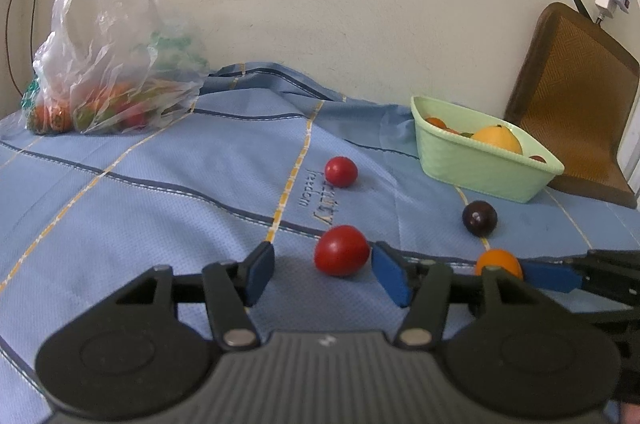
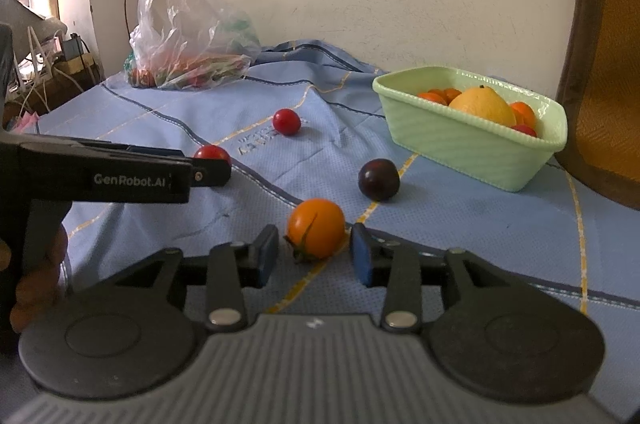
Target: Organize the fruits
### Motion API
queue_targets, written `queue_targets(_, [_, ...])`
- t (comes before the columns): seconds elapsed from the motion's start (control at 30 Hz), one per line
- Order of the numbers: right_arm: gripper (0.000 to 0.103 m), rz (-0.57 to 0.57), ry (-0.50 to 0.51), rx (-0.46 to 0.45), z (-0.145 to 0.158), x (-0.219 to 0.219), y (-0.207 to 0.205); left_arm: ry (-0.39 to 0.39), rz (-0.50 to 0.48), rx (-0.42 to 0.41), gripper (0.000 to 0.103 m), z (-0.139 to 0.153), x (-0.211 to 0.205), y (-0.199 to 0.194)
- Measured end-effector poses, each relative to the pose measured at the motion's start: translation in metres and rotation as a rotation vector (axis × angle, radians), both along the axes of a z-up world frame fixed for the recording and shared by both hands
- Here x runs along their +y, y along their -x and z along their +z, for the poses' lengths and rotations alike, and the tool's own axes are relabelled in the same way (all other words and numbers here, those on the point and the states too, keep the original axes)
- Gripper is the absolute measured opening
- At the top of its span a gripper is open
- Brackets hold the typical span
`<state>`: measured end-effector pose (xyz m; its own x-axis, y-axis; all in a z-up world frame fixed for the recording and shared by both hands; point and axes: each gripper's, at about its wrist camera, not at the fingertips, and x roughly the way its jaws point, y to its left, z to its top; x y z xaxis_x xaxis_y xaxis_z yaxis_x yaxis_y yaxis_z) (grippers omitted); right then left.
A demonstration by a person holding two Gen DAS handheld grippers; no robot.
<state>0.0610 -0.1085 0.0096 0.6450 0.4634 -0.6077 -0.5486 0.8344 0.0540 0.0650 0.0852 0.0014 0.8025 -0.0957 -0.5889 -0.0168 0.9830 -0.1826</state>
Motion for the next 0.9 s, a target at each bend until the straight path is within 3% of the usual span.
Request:
queue_targets(0.4, [0.052, -0.002, 0.008, -0.002, -0.0007, 0.0018, 0.0005, -0.009, 0.018, 0.014, 0.064, 0.0002, 0.0005, -0.0010])
queue_targets(0.53, [0.067, 0.016, 0.021, 0.000, -0.0011, 0.0045, 0.0018, -0.022, 0.016, 0.023, 0.080, 0.0005, -0.0001, -0.0020])
queue_targets(0.9, [0.089, -0.008, 0.038, 0.016, -0.0018, 0.0050, 0.0003, -0.023, 0.015, 0.029, 0.084, 0.0002, -0.0001, -0.0026])
